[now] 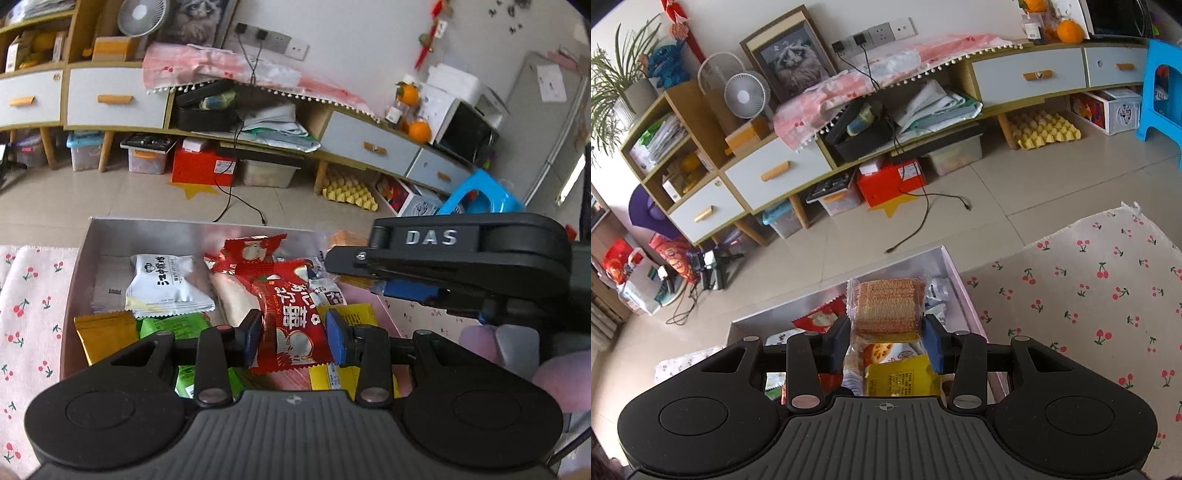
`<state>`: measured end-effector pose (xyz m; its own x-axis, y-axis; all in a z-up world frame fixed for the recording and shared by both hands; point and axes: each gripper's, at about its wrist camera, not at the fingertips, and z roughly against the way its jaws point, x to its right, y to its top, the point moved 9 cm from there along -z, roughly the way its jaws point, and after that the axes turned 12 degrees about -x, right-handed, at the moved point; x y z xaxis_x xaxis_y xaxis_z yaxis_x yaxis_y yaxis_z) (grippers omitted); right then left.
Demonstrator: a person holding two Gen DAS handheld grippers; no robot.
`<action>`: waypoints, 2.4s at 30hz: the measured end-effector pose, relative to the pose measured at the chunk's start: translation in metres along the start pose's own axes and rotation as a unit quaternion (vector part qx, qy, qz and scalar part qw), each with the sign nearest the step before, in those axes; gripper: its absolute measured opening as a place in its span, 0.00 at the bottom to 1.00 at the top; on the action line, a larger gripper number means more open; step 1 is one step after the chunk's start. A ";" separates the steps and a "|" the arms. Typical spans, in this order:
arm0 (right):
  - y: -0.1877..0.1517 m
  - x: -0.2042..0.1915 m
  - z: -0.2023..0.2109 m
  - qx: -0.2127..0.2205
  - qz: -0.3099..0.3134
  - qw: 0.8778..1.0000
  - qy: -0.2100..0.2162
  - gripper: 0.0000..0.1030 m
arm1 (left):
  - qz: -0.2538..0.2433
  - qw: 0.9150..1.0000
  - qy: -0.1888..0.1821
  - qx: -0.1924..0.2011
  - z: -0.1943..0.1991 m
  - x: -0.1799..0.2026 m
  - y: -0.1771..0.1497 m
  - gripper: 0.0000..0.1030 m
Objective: Organize snacks
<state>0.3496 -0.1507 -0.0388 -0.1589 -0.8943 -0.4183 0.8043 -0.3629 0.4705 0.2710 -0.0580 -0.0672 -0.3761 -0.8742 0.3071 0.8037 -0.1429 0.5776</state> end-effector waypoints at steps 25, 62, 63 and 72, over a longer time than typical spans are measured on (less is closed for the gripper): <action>-0.027 0.034 0.073 0.005 -0.018 1.000 0.008 0.72 | -0.008 0.995 0.094 0.013 0.053 0.004 -0.017 0.92; -0.175 0.032 0.154 -0.056 0.110 0.990 -0.070 0.91 | 0.070 0.972 0.206 -0.089 0.125 0.000 -0.143 1.00; -0.179 0.031 0.156 -0.055 0.118 0.989 -0.076 0.91 | 0.075 0.973 0.200 -0.090 0.124 0.000 -0.145 1.00; -0.197 0.019 0.158 -0.064 0.157 0.982 -0.085 0.91 | 0.074 0.971 0.212 -0.087 0.126 0.003 -0.151 1.00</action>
<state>0.0979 -0.1372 -0.0166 0.0248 -0.9915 -0.1278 0.8921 -0.0358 0.4504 0.0901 0.0201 -0.0582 -0.0567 -0.9983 0.0159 0.9137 -0.0454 0.4039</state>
